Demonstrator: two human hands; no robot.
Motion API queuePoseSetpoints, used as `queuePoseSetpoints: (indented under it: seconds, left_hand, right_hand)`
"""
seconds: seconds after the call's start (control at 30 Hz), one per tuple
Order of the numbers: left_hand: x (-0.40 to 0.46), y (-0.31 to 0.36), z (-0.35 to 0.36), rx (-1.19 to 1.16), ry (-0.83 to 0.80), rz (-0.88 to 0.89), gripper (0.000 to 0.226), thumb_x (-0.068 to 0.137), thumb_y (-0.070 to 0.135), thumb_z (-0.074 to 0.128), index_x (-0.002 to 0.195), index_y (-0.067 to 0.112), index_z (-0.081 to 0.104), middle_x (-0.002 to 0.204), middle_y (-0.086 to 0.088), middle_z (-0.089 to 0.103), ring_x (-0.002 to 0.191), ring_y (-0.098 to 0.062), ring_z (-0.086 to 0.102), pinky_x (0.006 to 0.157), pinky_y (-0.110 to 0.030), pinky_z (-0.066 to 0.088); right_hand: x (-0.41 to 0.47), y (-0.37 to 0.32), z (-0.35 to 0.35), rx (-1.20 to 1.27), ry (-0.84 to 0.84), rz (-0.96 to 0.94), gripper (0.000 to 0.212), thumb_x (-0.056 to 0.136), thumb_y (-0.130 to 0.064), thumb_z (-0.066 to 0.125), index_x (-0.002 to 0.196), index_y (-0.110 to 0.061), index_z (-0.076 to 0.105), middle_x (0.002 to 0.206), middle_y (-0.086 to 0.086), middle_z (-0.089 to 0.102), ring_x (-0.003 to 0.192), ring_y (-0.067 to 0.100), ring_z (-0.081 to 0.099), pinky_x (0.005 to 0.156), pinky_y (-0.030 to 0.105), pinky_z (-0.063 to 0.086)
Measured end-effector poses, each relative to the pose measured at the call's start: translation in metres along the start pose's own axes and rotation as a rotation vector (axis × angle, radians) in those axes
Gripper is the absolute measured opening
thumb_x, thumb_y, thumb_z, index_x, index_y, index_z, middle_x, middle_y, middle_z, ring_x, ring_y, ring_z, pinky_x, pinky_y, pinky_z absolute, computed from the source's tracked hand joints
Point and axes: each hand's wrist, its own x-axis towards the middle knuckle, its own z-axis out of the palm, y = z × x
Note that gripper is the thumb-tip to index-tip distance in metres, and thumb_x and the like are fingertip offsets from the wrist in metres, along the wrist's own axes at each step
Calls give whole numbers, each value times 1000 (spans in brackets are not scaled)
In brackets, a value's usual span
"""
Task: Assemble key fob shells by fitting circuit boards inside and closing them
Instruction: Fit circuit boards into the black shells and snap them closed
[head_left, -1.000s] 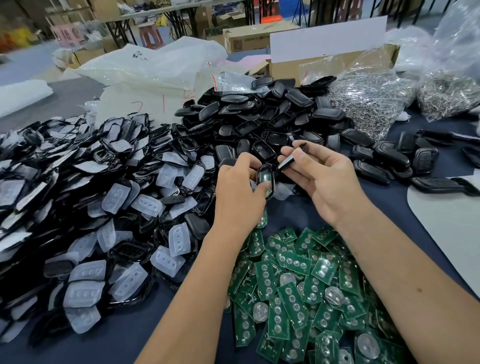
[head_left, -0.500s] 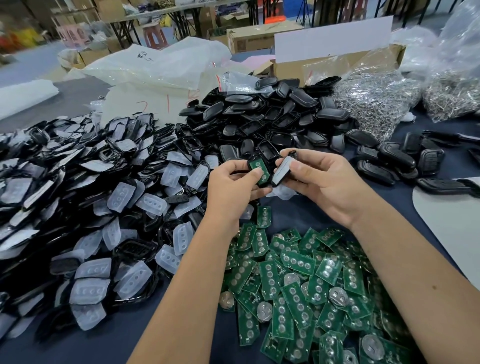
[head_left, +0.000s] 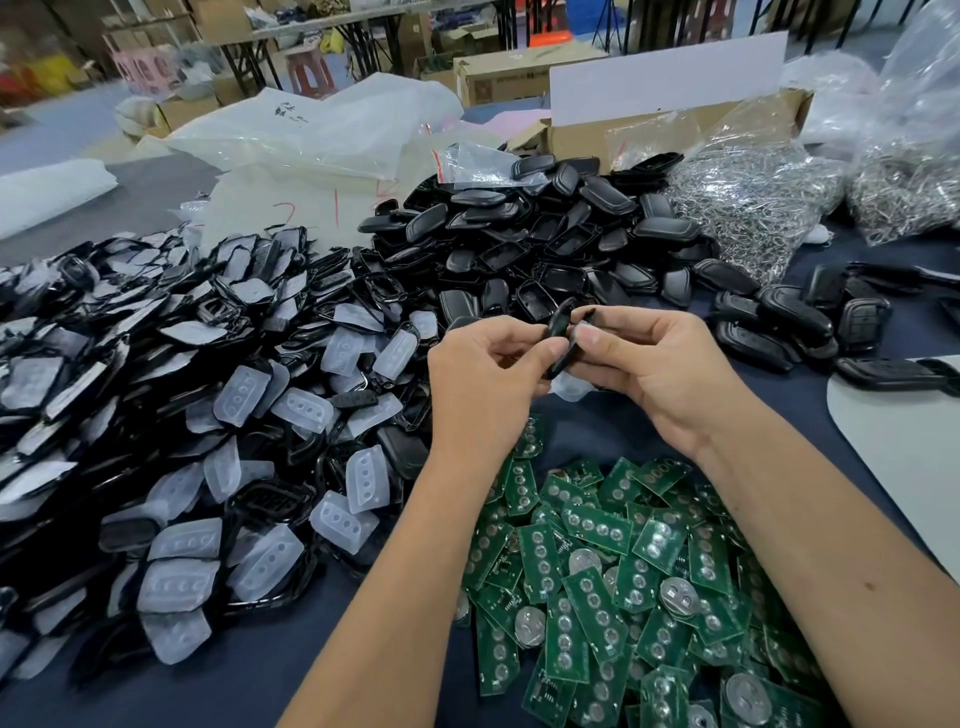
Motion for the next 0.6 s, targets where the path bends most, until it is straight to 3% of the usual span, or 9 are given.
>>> queuePoseSetpoints:
  seconds: [0.07, 0.17, 0.3, 0.4, 0.5, 0.6]
  left_hand:
    - [-1, -1, 4, 72, -9, 50, 17, 86, 20, 83, 82, 35, 77, 78, 5, 78, 75, -18, 77, 70, -44, 64]
    - [-2, -4, 6, 95, -34, 88, 6, 90, 22, 77, 93, 25, 81, 82, 6, 78, 77, -17, 77, 74, -47, 64]
    - [-5, -2, 8, 251, -70, 188, 24, 90, 23, 74, 112, 17, 79, 96, 7, 77, 86, -4, 71, 82, -34, 61]
    - [-6, -1, 9, 353, -55, 296, 25, 83, 18, 81, 107, 25, 79, 86, 10, 73, 79, -4, 64, 73, -32, 58]
    - [-5, -3, 9, 313, -46, 239, 21, 82, 18, 81, 103, 23, 80, 82, 8, 74, 76, -7, 69, 70, -40, 61]
    - [-5, -2, 8, 149, -78, 110, 20, 83, 15, 79, 101, 24, 82, 83, 7, 78, 77, -16, 76, 74, -46, 64]
  right_hand:
    - [0, 0, 1, 2, 34, 6, 38, 66, -17, 83, 101, -3, 77, 101, 20, 78, 87, 26, 76, 85, 40, 65]
    - [0, 1, 1, -8, 65, -4, 38, 64, -20, 85, 98, -4, 79, 100, 21, 78, 84, 25, 76, 77, 34, 66]
    - [0, 2, 0, -52, 86, -38, 27, 62, -25, 89, 85, -12, 83, 89, 13, 80, 78, 18, 77, 68, 25, 62]
    - [-1, 3, -1, -114, 108, -83, 31, 62, -34, 92, 86, -15, 85, 89, 11, 81, 83, 23, 79, 70, 28, 63]
    - [0, 6, -1, -294, 152, -149, 46, 63, -50, 95, 93, -17, 84, 87, 6, 81, 85, 24, 79, 70, 32, 63]
    - [1, 6, -3, -321, 151, -162, 40, 68, -47, 93, 92, -17, 81, 84, 7, 79, 75, 19, 77, 65, 33, 63]
